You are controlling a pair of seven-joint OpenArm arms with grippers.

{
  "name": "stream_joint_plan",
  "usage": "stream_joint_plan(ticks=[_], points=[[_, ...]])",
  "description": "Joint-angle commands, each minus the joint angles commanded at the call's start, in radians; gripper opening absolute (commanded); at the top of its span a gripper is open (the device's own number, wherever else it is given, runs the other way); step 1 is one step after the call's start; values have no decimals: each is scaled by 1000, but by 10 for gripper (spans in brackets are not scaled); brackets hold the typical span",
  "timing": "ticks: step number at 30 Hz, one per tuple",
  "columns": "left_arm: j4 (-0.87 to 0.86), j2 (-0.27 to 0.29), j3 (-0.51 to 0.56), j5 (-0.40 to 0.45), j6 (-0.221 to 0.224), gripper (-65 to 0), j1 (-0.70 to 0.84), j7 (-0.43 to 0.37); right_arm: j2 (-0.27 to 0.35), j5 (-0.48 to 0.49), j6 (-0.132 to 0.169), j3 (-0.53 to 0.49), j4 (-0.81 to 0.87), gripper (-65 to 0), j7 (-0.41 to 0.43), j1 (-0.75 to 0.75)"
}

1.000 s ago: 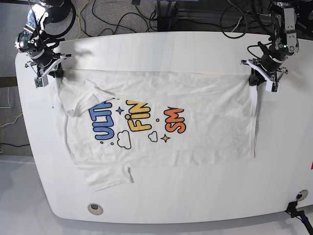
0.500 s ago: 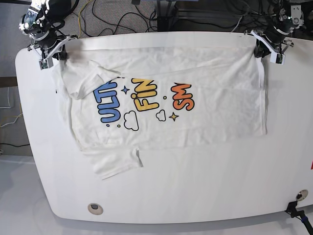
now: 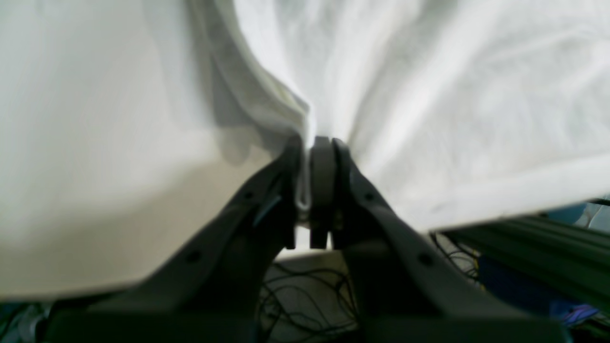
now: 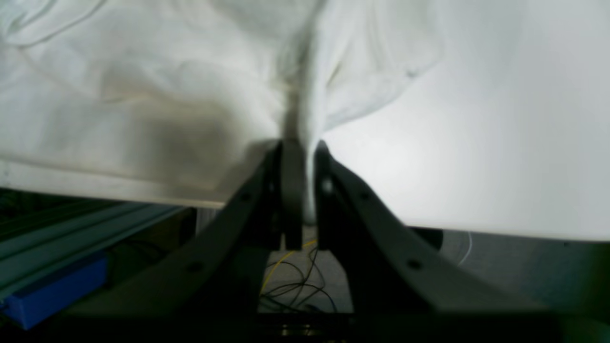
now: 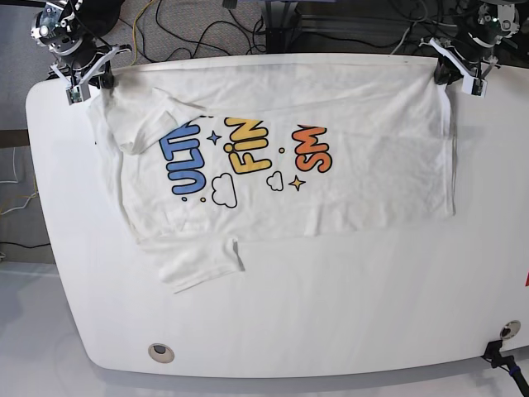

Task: Fold the T-shirt properly
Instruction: 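Drag the shirt by its shoulder edge toward the robot base with both grippers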

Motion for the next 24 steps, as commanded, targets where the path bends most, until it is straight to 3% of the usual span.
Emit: stream_joint_plan(ticks=[18, 20, 21, 24], points=[[5, 0, -21, 0, 0, -650, -25, 2, -2, 3, 0, -6, -2, -646, 0, 11], [6, -12, -21, 0, 0, -650, -31, 37, -3, 3, 0, -6, -2, -559, 0, 11], [6, -23, -20, 0, 0, -620, -49, 68, -3, 3, 0, -6, 0, -508, 0, 12], [9, -25, -28, 0, 0, -397, -77, 115, -3, 3, 0, -6, 0, -371, 0, 14]])
